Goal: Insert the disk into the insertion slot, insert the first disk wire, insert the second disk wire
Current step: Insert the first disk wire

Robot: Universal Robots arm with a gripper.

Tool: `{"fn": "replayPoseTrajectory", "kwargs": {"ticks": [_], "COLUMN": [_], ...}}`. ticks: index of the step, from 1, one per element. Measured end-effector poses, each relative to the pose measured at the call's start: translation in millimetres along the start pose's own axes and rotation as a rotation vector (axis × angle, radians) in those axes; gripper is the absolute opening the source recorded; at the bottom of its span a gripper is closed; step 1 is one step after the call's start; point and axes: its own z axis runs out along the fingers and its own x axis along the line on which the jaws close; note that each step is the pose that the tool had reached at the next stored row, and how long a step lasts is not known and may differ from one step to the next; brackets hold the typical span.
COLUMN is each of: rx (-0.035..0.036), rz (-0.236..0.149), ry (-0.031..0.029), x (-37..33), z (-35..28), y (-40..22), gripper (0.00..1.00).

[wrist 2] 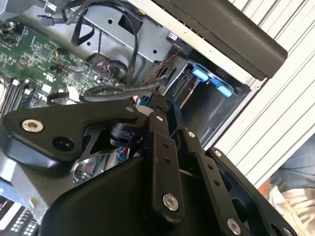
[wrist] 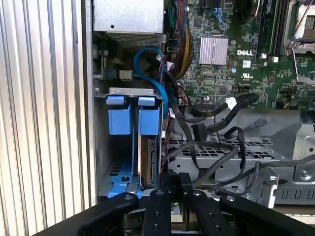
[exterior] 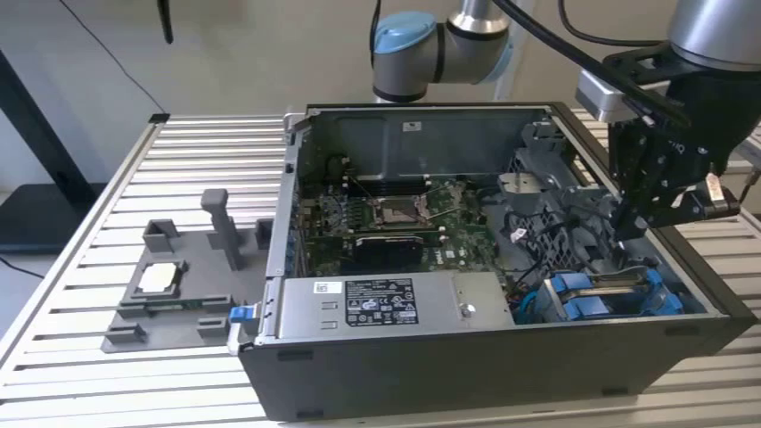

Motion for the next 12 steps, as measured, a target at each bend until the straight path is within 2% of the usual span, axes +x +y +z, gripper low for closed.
{"fn": "replayPoseTrajectory", "kwargs": {"ticks": [3,5,12], "rx": [-0.0107,-0.0206,-0.0679], "rz": [0.000,0.001,0.002], "ry": [-0.0002,-0.0003,-0.0012], "x": [1.6,2.7,6.4], "z": [2.6,4.0,8.3], "y": [-4.0,-6.1,-13.3], "gripper": [0.19,0.19,0.19]}}
